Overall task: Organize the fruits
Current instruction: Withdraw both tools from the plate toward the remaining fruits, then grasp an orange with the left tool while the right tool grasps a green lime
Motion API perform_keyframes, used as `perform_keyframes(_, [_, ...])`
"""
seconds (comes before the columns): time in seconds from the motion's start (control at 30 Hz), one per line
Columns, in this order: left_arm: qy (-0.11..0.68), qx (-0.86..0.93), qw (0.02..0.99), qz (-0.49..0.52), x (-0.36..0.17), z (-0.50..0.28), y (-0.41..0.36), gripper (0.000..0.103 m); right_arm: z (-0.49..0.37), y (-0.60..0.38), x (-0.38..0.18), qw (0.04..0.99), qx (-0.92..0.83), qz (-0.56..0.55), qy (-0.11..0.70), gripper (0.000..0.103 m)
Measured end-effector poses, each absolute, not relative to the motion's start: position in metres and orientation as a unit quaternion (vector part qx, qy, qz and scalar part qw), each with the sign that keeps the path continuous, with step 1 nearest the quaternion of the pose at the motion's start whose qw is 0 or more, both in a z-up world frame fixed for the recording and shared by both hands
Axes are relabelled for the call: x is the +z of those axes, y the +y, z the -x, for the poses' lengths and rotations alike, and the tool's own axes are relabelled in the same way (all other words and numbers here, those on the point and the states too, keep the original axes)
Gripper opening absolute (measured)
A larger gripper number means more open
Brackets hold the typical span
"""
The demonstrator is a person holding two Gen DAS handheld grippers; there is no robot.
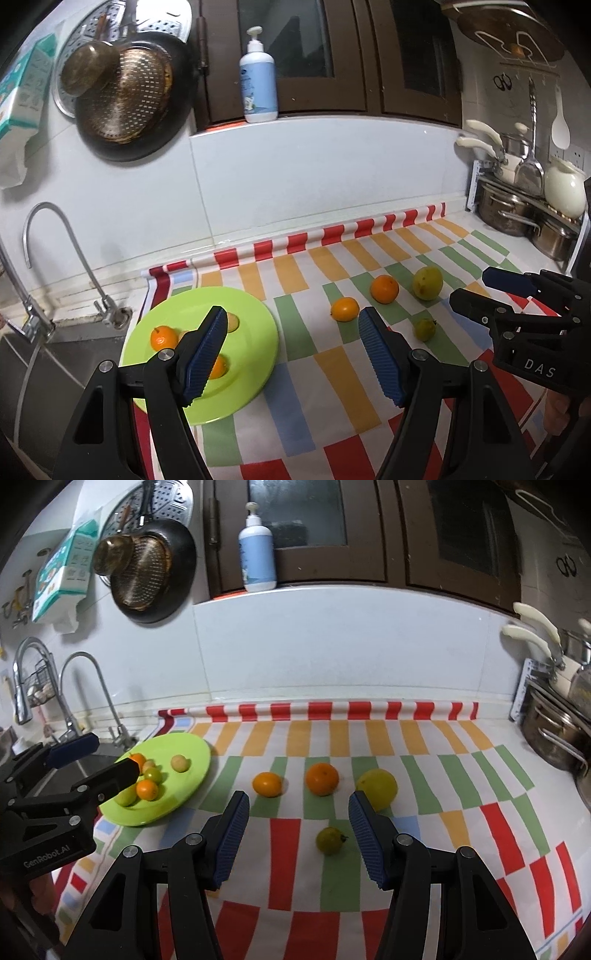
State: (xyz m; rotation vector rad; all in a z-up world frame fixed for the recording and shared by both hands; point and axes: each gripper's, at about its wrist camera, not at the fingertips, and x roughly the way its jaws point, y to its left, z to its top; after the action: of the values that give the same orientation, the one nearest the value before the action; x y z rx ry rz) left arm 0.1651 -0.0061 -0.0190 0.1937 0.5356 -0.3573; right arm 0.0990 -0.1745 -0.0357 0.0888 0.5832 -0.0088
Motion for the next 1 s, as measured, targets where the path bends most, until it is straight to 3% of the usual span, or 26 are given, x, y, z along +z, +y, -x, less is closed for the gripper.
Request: perform_keyframes(1.0, [0.351,-0.265,0.889,-0.129,-0.100,-0.268,-0.075,0.072,-0.152,-0.202,-0.118,0.914,-0.044,-0.105,0.388,0.056])
